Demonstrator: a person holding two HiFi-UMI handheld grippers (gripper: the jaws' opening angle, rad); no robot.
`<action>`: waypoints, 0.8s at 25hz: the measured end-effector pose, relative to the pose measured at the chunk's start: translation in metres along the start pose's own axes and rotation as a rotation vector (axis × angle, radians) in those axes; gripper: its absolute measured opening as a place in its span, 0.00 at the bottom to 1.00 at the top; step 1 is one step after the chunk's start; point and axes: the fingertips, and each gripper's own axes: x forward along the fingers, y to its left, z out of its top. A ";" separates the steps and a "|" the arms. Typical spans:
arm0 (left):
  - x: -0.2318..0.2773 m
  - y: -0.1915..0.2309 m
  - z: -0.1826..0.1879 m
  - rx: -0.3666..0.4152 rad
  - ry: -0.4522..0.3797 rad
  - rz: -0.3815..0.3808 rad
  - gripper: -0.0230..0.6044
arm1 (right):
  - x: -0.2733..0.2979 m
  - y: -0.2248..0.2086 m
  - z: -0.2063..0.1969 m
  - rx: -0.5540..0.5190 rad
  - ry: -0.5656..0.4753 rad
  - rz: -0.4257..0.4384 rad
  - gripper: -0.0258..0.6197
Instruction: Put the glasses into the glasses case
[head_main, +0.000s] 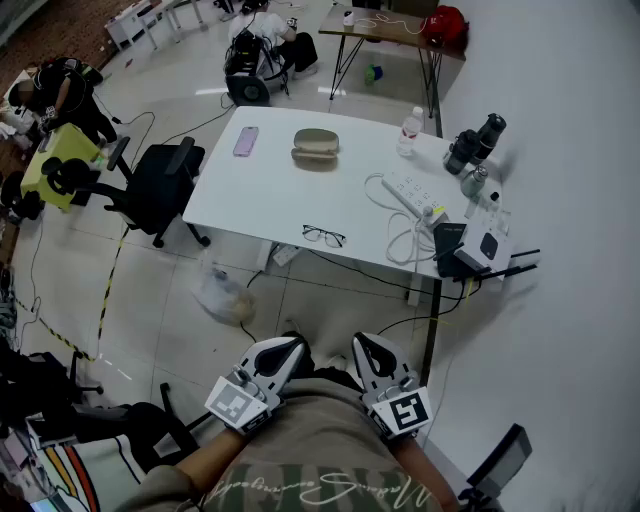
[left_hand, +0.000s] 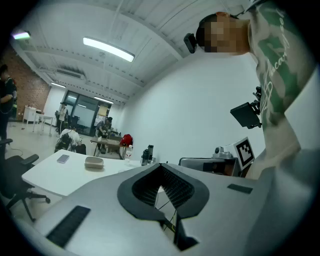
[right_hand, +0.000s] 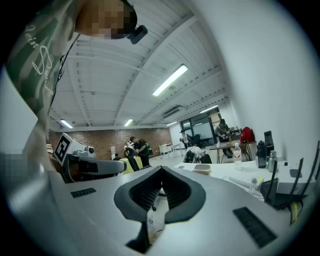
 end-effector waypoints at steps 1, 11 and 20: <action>0.002 0.000 0.000 -0.009 -0.009 -0.002 0.05 | 0.002 0.001 0.000 0.003 0.013 0.011 0.06; 0.019 0.013 0.005 0.021 -0.026 0.012 0.05 | 0.011 -0.013 -0.009 -0.014 0.074 -0.008 0.06; 0.058 0.038 0.016 0.047 -0.022 -0.023 0.05 | 0.037 -0.039 -0.006 -0.083 0.068 -0.016 0.06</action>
